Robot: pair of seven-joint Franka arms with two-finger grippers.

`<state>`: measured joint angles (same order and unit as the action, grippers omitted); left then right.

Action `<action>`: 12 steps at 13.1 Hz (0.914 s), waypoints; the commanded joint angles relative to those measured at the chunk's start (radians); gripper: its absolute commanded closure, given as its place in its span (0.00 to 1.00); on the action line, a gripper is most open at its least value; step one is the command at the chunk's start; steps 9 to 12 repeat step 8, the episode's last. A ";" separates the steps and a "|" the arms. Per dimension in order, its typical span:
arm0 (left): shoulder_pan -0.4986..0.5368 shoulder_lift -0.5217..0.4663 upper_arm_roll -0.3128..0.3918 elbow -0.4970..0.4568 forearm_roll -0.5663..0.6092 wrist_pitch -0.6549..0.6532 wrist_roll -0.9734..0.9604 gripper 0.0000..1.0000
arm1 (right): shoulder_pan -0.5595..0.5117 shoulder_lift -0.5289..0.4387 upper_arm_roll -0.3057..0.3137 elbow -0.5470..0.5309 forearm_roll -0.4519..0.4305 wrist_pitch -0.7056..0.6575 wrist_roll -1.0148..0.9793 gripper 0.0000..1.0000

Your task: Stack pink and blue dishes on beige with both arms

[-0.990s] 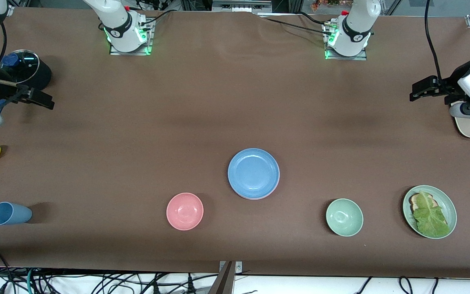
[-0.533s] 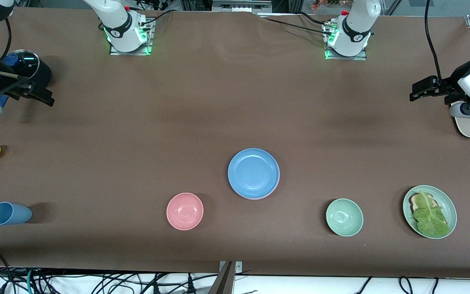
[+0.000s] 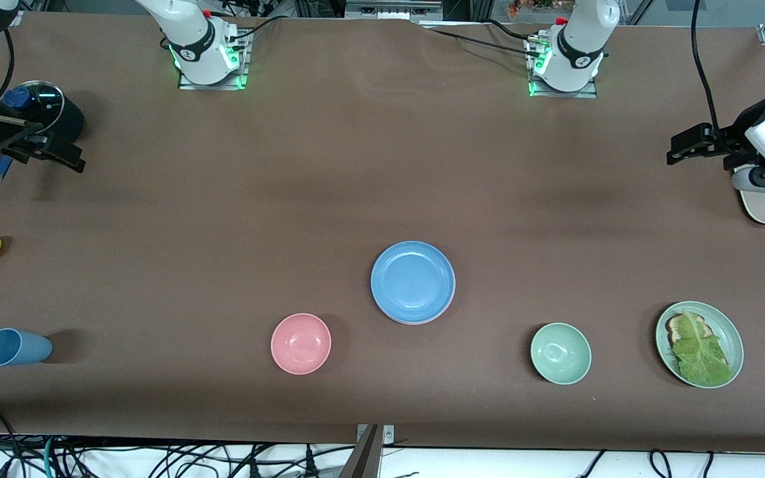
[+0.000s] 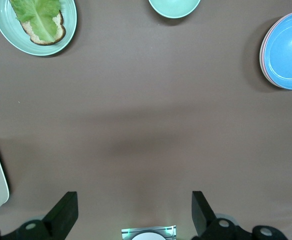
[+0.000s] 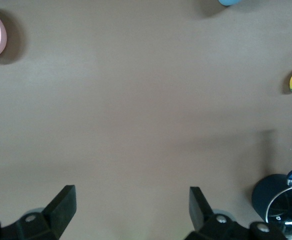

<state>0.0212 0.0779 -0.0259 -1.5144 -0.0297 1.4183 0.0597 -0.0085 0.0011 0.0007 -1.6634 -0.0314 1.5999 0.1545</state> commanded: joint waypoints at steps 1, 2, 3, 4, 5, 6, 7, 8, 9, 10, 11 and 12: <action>-0.001 0.000 0.003 0.002 -0.009 0.011 -0.005 0.00 | 0.015 -0.004 -0.025 0.005 0.013 -0.014 -0.012 0.00; -0.001 0.000 0.003 0.000 -0.009 0.019 -0.006 0.00 | 0.015 -0.003 -0.025 0.005 0.018 -0.012 -0.012 0.00; -0.001 0.000 0.003 0.000 -0.009 0.021 -0.006 0.00 | 0.015 -0.004 -0.022 0.005 0.040 -0.012 -0.006 0.00; -0.001 0.000 0.003 0.000 -0.007 0.021 -0.006 0.00 | 0.015 -0.004 -0.021 0.005 0.054 -0.012 -0.001 0.00; -0.001 0.000 0.003 0.000 -0.007 0.021 -0.006 0.00 | 0.015 -0.004 -0.021 0.005 0.054 -0.012 -0.006 0.00; -0.001 0.000 0.001 0.000 -0.007 0.021 -0.006 0.00 | 0.015 -0.004 -0.021 0.005 0.054 -0.012 -0.006 0.00; -0.001 0.000 0.003 0.000 -0.009 0.021 -0.006 0.00 | 0.015 -0.004 -0.021 0.005 0.054 -0.012 -0.007 0.00; -0.001 0.000 0.003 0.000 -0.007 0.021 -0.006 0.00 | 0.015 -0.004 -0.021 0.005 0.054 -0.012 -0.007 0.00; -0.001 0.000 0.003 0.000 -0.007 0.021 -0.006 0.00 | 0.015 -0.004 -0.021 0.005 0.054 -0.012 -0.007 0.00; -0.001 0.000 0.003 0.000 -0.007 0.021 -0.006 0.00 | 0.015 -0.004 -0.021 0.005 0.054 -0.012 -0.007 0.00; -0.001 0.000 0.003 0.000 -0.007 0.021 -0.006 0.00 | 0.015 -0.004 -0.021 0.005 0.054 -0.012 -0.007 0.00; -0.001 0.000 0.003 0.000 -0.007 0.021 -0.006 0.00 | 0.015 -0.004 -0.021 0.005 0.054 -0.012 -0.007 0.00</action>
